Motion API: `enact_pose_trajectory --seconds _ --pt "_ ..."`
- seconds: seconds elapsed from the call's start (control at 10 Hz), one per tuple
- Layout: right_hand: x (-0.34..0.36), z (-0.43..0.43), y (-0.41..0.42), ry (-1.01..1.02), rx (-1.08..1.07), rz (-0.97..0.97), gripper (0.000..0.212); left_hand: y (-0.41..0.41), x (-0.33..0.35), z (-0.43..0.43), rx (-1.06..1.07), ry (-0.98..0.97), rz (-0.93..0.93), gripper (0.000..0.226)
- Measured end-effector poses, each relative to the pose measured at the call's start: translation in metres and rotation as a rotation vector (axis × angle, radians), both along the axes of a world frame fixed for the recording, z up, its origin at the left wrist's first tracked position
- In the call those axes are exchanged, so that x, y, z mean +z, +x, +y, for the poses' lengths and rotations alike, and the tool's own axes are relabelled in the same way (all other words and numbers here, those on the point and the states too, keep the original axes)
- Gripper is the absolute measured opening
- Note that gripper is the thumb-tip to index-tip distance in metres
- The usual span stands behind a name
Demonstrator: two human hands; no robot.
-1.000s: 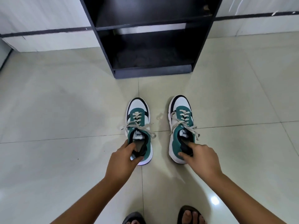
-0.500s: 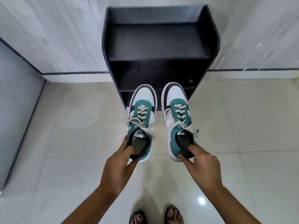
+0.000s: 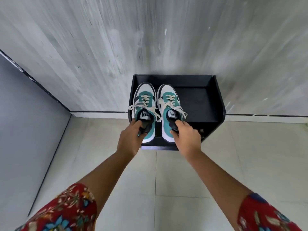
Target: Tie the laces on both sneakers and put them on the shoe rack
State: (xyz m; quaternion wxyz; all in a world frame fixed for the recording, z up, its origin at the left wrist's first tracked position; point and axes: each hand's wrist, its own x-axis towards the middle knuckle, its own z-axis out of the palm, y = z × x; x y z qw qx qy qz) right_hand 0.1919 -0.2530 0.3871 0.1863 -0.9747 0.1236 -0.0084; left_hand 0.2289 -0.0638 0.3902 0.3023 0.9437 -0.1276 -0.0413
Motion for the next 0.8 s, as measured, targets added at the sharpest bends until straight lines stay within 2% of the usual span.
enact_pose_trajectory --seconds 0.2,0.4,0.5,0.6,0.7,0.8 --pt "-0.007 0.006 0.044 -0.030 0.046 0.065 0.023 0.040 -0.007 -0.013 0.031 0.044 0.061 0.019" --pt "-0.011 0.014 0.044 -0.016 0.018 0.073 0.025 0.043 -0.016 -0.013 0.052 0.049 0.113 0.019" --pt "-0.007 0.015 0.043 0.001 0.010 0.091 0.032 0.045 -0.010 -0.013 0.053 0.055 0.144 0.031" --pt "0.009 0.016 0.038 0.027 -0.020 0.094 0.042 0.041 0.010 -0.013 0.079 0.065 0.195 0.060" --pt "0.046 0.017 0.030 0.103 -0.087 0.055 0.035 0.033 0.042 -0.009 0.145 0.072 0.164 0.053" --pt "0.084 0.020 0.018 0.227 -0.149 -0.061 0.026 0.021 0.075 -0.001 0.185 -0.029 0.119 0.035"
